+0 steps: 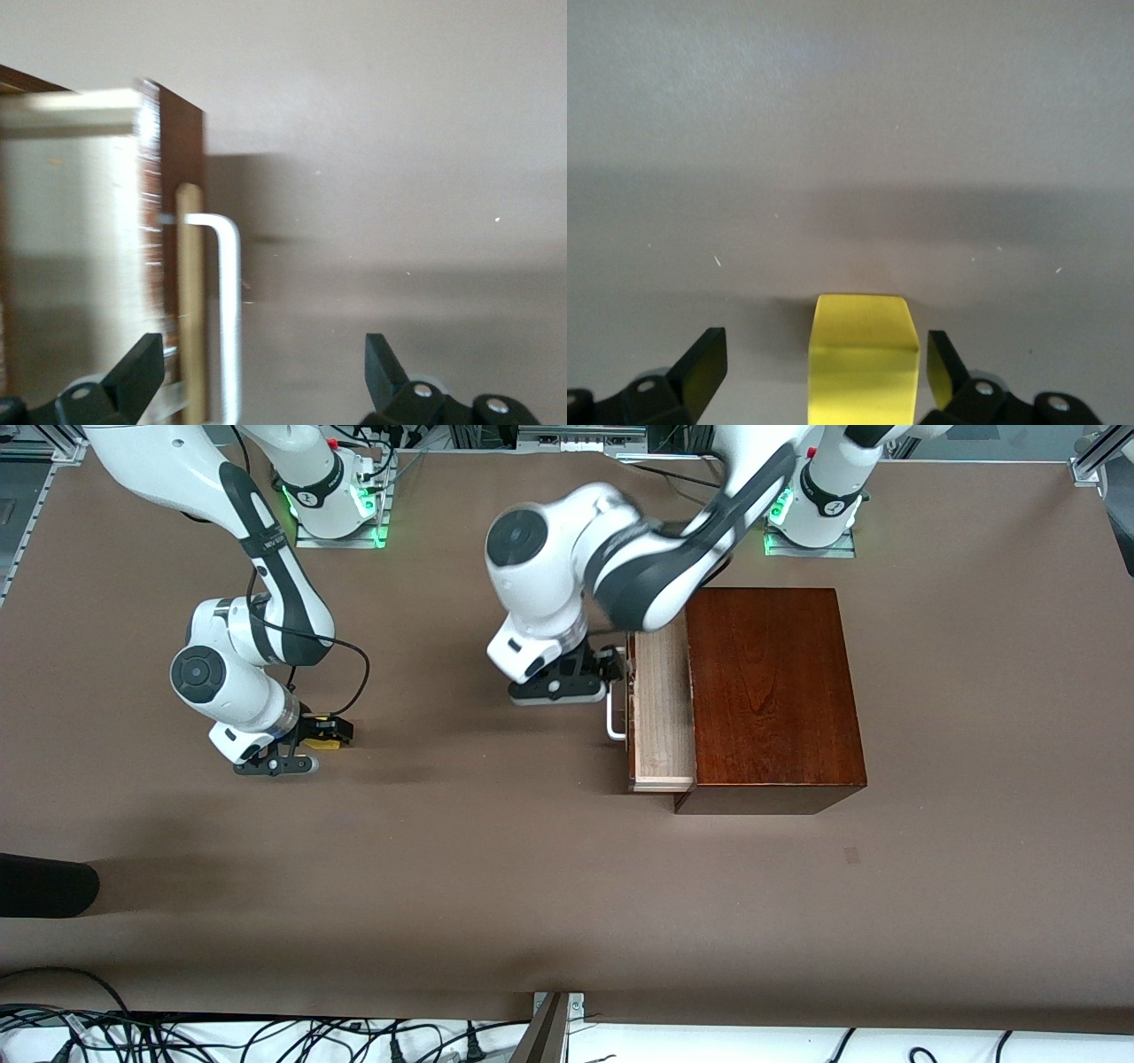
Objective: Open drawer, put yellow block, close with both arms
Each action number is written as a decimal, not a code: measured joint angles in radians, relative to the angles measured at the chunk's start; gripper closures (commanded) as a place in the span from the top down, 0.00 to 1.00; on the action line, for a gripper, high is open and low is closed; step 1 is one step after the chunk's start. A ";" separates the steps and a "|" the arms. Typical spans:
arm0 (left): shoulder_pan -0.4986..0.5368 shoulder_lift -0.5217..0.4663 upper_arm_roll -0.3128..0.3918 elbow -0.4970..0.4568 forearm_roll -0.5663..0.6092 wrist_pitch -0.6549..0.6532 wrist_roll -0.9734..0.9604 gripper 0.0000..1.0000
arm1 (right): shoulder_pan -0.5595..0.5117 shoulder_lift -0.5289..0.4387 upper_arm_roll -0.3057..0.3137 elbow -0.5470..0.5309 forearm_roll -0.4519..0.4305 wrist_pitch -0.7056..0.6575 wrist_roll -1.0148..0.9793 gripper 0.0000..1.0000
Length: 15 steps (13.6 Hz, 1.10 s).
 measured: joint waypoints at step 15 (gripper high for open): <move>0.414 -0.390 0.230 -0.101 -0.270 -0.249 0.714 1.00 | -0.003 0.017 -0.003 -0.077 0.000 0.095 -0.014 0.21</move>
